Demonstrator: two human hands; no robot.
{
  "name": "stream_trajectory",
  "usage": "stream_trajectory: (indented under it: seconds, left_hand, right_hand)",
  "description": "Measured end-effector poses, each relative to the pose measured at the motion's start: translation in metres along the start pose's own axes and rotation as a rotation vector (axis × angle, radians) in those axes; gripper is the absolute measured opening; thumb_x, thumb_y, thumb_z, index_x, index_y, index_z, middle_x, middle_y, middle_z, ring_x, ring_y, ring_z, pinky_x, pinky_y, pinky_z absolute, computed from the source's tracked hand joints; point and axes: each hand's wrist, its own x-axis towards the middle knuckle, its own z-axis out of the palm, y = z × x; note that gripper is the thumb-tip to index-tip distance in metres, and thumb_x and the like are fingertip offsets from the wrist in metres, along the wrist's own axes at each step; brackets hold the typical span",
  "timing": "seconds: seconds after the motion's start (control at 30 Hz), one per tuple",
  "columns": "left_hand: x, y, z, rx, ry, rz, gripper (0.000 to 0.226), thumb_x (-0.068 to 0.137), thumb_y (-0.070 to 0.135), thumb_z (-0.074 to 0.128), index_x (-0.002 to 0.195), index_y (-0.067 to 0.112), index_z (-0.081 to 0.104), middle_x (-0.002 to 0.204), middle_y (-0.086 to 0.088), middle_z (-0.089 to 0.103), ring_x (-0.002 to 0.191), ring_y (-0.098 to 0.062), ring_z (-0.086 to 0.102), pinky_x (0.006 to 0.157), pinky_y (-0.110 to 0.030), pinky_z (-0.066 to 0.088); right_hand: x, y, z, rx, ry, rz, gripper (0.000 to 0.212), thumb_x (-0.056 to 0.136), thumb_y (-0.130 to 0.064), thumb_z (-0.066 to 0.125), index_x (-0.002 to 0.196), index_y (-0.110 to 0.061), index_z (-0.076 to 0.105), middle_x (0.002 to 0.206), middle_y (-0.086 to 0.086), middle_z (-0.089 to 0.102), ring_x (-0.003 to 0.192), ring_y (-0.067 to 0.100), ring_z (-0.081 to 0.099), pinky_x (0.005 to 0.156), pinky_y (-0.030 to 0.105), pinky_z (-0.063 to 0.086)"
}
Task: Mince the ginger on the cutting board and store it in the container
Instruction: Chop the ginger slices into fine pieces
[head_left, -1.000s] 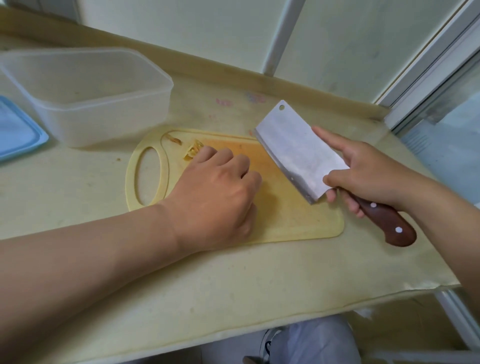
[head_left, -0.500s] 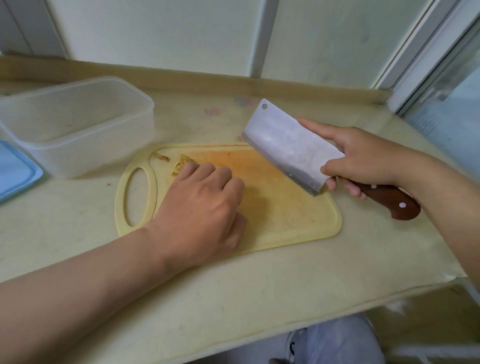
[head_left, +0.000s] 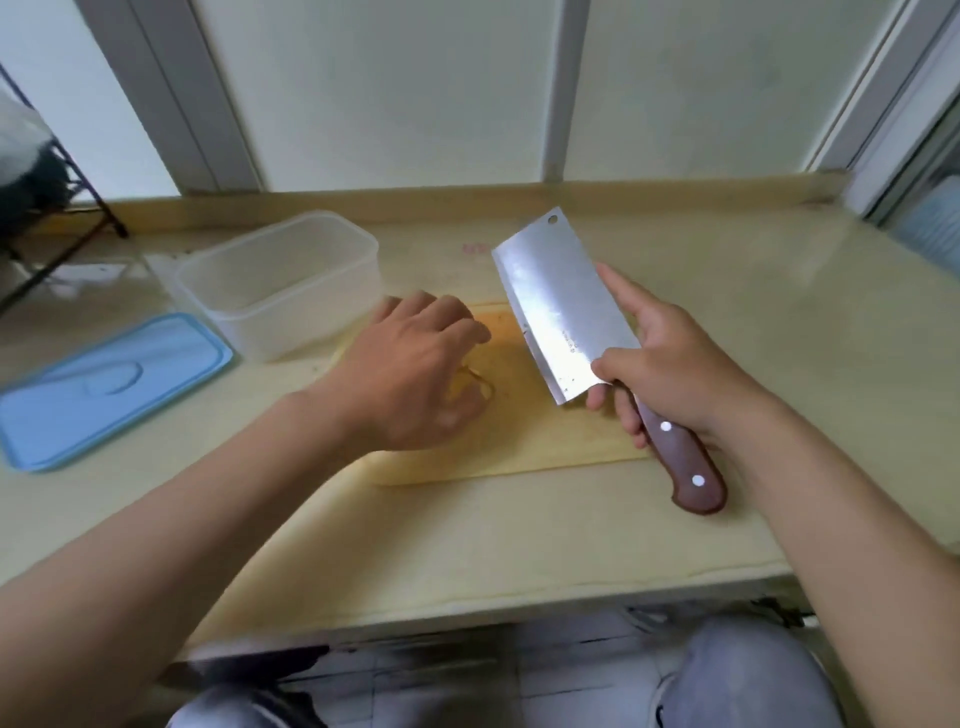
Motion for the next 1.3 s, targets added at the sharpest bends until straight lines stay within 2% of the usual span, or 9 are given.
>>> stream_trajectory:
  seconds: [0.1, 0.23, 0.43, 0.67, 0.8, 0.93, 1.07, 1.2, 1.3]
  left_hand:
    - [-0.003, -0.003, -0.01, 0.055, -0.149, -0.037, 0.08, 0.071, 0.066, 0.028, 0.134, 0.028, 0.059, 0.129, 0.005, 0.058, 0.121, -0.024, 0.049, 0.103, -0.042, 0.032]
    - [-0.008, 0.003, -0.006, 0.105, -0.196, -0.052, 0.06, 0.084, 0.066, 0.04, 0.129, 0.032, 0.063, 0.134, 0.008, 0.054, 0.127, -0.02, 0.043, 0.108, -0.041, 0.027]
    - [-0.001, 0.015, -0.003, 0.106, -0.167, -0.035, 0.04, 0.096, 0.053, 0.05, 0.131, 0.038, 0.061, 0.136, 0.007, 0.05, 0.129, -0.021, 0.039, 0.108, -0.042, 0.024]
    - [0.008, 0.021, -0.005, 0.097, -0.143, -0.015, 0.022, 0.095, 0.042, 0.055, 0.109, 0.03, 0.066, 0.116, 0.006, 0.055, 0.113, -0.021, 0.045, 0.103, -0.042, 0.028]
    - [0.009, 0.033, 0.002, -0.049, 0.08, 0.022, 0.006, 0.089, 0.027, 0.066, 0.089, 0.021, 0.065, 0.087, 0.007, 0.06, 0.087, -0.022, 0.053, 0.086, -0.039, 0.035]
    - [0.014, 0.061, 0.004, -0.632, 0.105, -0.329, 0.002, 0.088, 0.02, 0.069, 0.089, 0.021, 0.067, 0.072, 0.012, 0.061, 0.065, -0.008, 0.053, 0.064, -0.022, 0.043]
    - [0.025, 0.076, 0.006, -0.854, 0.067, -0.55, 0.011, 0.089, 0.014, 0.064, 0.081, 0.013, 0.072, 0.073, 0.001, 0.071, 0.058, -0.006, 0.054, 0.049, -0.014, 0.042]
    - [0.027, 0.077, 0.001, -0.831, -0.028, -0.607, 0.027, 0.092, 0.017, 0.06, 0.072, 0.006, 0.073, 0.056, 0.01, 0.068, 0.044, -0.005, 0.046, 0.044, -0.015, 0.036]
    - [0.023, 0.066, -0.017, -0.6, -0.002, -0.41, 0.022, 0.093, 0.017, 0.06, 0.081, 0.011, 0.076, 0.065, 0.011, 0.071, 0.049, -0.002, 0.052, 0.049, -0.009, 0.037]
  right_hand:
    - [-0.003, 0.007, 0.003, 0.046, 0.003, 0.017, 0.088, 0.091, 0.003, 0.045, 0.14, -0.07, 0.039, 0.072, 0.021, 0.067, 0.046, 0.026, 0.052, 0.048, 0.035, 0.048]
    - [-0.006, 0.009, 0.002, 0.094, 0.006, 0.016, 0.085, 0.091, 0.004, 0.047, 0.116, -0.078, 0.043, 0.073, 0.021, 0.068, 0.047, 0.026, 0.052, 0.048, 0.035, 0.048]
    - [-0.004, 0.012, 0.003, 0.103, 0.008, 0.014, 0.087, 0.09, 0.004, 0.047, 0.147, -0.061, 0.037, 0.073, 0.021, 0.068, 0.048, 0.027, 0.052, 0.049, 0.036, 0.048]
    - [-0.005, 0.015, 0.003, 0.143, 0.011, 0.017, 0.088, 0.09, 0.003, 0.046, 0.15, -0.06, 0.035, 0.072, 0.021, 0.068, 0.047, 0.026, 0.051, 0.048, 0.035, 0.048]
    - [-0.005, 0.016, 0.003, 0.164, 0.029, 0.022, 0.09, 0.091, 0.004, 0.047, 0.155, -0.057, 0.03, 0.072, 0.021, 0.068, 0.045, 0.026, 0.052, 0.048, 0.035, 0.048]
    - [-0.011, 0.013, -0.004, 0.159, 0.084, 0.022, 0.091, 0.09, 0.004, 0.046, 0.154, -0.058, 0.03, 0.071, 0.02, 0.07, 0.043, 0.024, 0.053, 0.047, 0.034, 0.049]
    - [-0.02, 0.01, -0.018, 0.087, 0.1, 0.001, 0.087, 0.089, 0.004, 0.045, 0.148, -0.06, 0.038, 0.069, 0.017, 0.071, 0.044, 0.025, 0.055, 0.048, 0.036, 0.051]
    - [-0.024, 0.008, -0.029, 0.032, 0.114, 0.004, 0.088, 0.089, 0.004, 0.044, 0.148, -0.061, 0.037, 0.069, 0.017, 0.071, 0.044, 0.025, 0.056, 0.047, 0.037, 0.052]
    - [-0.026, 0.011, -0.032, 0.008, 0.108, 0.029, 0.09, 0.089, 0.003, 0.044, 0.152, -0.061, 0.032, 0.064, 0.015, 0.07, 0.048, 0.027, 0.059, 0.047, 0.037, 0.053]
